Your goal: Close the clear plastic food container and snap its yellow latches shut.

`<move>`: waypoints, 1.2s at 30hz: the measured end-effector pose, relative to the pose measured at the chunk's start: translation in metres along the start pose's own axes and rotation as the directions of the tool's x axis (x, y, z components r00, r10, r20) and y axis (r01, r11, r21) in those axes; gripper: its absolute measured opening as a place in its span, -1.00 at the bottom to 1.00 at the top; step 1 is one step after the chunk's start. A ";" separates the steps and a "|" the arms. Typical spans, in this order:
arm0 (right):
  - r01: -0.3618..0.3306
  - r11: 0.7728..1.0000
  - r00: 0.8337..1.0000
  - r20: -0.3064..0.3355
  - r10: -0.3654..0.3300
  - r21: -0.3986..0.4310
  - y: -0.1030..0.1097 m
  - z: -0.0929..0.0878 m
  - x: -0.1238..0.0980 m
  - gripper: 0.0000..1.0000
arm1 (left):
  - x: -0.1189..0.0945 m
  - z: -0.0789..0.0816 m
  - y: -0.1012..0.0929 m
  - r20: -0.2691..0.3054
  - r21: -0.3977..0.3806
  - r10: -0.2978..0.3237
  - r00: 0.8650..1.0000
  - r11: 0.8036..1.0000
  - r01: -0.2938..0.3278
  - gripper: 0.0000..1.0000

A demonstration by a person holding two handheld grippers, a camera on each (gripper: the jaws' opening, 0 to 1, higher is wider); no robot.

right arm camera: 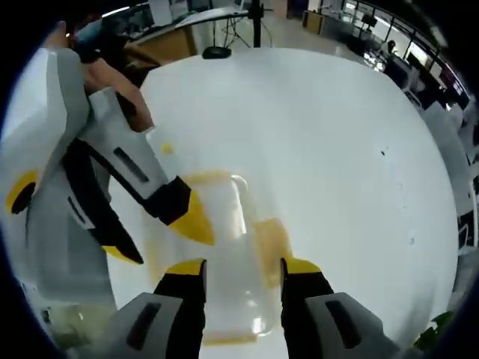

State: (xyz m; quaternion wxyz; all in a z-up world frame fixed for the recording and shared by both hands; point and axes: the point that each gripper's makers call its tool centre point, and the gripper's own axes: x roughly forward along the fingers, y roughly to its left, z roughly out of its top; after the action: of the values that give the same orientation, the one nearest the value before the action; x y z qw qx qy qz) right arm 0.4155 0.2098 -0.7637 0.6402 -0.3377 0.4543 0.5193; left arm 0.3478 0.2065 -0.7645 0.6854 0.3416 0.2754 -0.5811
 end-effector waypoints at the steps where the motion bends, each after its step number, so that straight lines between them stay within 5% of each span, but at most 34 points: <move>1: -0.006 1.000 1.000 -0.001 0.006 -0.003 0.000 0.000 0.001 -0.24 | 0.000 0.000 0.001 0.003 0.002 0.006 1.000 1.000 -0.006 0.03; 15: -0.146 0.988 0.989 -0.033 0.145 -0.040 0.006 0.002 0.009 -0.30 | 0.002 -0.001 0.004 -0.016 0.042 0.043 0.999 0.998 -0.043 -0.07; 32: -0.228 0.971 0.969 -0.114 0.219 -0.076 0.009 0.001 0.015 -0.37 | 0.008 -0.003 0.003 -0.065 0.095 0.118 0.991 0.989 -0.112 -0.16; 33: -0.229 0.971 0.968 -0.122 0.220 -0.066 0.009 0.001 0.016 -0.37 | 0.008 -0.005 0.011 -0.092 0.166 0.166 0.982 0.975 -0.149 -0.20; 34: -0.242 0.968 0.965 -0.125 0.232 -0.069 0.009 0.001 0.017 -0.38 | 0.016 -0.003 0.001 -0.085 0.099 0.145 0.986 0.986 -0.136 -0.21; 36: -0.283 0.953 0.953 -0.148 0.266 -0.109 0.008 0.000 0.019 -0.41 | 0.009 -0.001 0.004 -0.078 0.093 0.142 0.987 0.987 -0.134 -0.22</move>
State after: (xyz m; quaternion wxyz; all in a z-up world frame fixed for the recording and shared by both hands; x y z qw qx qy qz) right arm 0.4082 0.2183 -0.7815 0.5073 -0.3455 0.5036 0.6080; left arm 0.3532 0.2024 -0.7718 0.6962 0.4137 0.2539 -0.5288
